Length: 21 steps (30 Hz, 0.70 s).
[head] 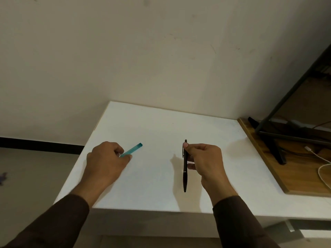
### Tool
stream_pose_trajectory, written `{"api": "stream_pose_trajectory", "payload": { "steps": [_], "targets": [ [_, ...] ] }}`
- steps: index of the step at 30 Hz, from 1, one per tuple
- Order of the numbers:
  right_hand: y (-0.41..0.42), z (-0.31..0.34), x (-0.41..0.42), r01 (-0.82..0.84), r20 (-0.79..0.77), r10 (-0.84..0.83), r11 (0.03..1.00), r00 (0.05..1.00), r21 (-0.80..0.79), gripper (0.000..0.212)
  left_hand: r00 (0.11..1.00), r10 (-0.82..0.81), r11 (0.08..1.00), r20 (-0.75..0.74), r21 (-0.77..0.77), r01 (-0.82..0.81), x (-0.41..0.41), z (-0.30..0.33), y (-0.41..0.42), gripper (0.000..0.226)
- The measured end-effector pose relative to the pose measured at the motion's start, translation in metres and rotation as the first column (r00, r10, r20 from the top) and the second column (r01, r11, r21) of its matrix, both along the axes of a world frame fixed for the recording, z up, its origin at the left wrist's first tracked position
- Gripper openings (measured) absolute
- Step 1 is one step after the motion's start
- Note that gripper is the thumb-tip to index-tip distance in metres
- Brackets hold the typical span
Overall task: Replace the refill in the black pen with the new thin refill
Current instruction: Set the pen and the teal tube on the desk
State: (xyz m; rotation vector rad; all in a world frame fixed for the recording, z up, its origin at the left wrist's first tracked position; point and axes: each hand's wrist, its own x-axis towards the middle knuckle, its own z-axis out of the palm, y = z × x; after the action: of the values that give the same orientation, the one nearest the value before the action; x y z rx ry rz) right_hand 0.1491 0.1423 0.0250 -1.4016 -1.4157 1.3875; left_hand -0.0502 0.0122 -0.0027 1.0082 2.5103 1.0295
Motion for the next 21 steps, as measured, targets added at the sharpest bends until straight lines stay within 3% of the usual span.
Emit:
{"api": "stream_pose_trajectory", "payload": {
  "steps": [4,8,15,21],
  "targets": [
    [0.006,-0.010,-0.001,-0.003,0.087,0.002,1.000,0.996,0.009,0.017,0.999,0.035,0.999,0.029,0.021,-0.036,0.008,-0.001,0.005,0.018],
    [0.009,-0.018,-0.005,-0.038,0.144,0.039,0.999,0.989,-0.010,0.019,0.999,0.018,0.999,0.035,0.039,-0.020,0.029,-0.002,0.006,0.020],
    [0.018,-0.034,-0.019,-0.025,0.094,0.032,0.997,0.995,-0.069,0.028,0.998,0.024,0.997,-0.063,0.079,-0.019,0.061,-0.018,0.008,0.027],
    [0.019,-0.049,-0.039,-0.044,0.107,0.044,0.999,0.993,-0.001,0.040,0.994,0.025,0.994,-0.103,0.111,-0.013,0.073,-0.026,0.012,0.025]
  ]
}}
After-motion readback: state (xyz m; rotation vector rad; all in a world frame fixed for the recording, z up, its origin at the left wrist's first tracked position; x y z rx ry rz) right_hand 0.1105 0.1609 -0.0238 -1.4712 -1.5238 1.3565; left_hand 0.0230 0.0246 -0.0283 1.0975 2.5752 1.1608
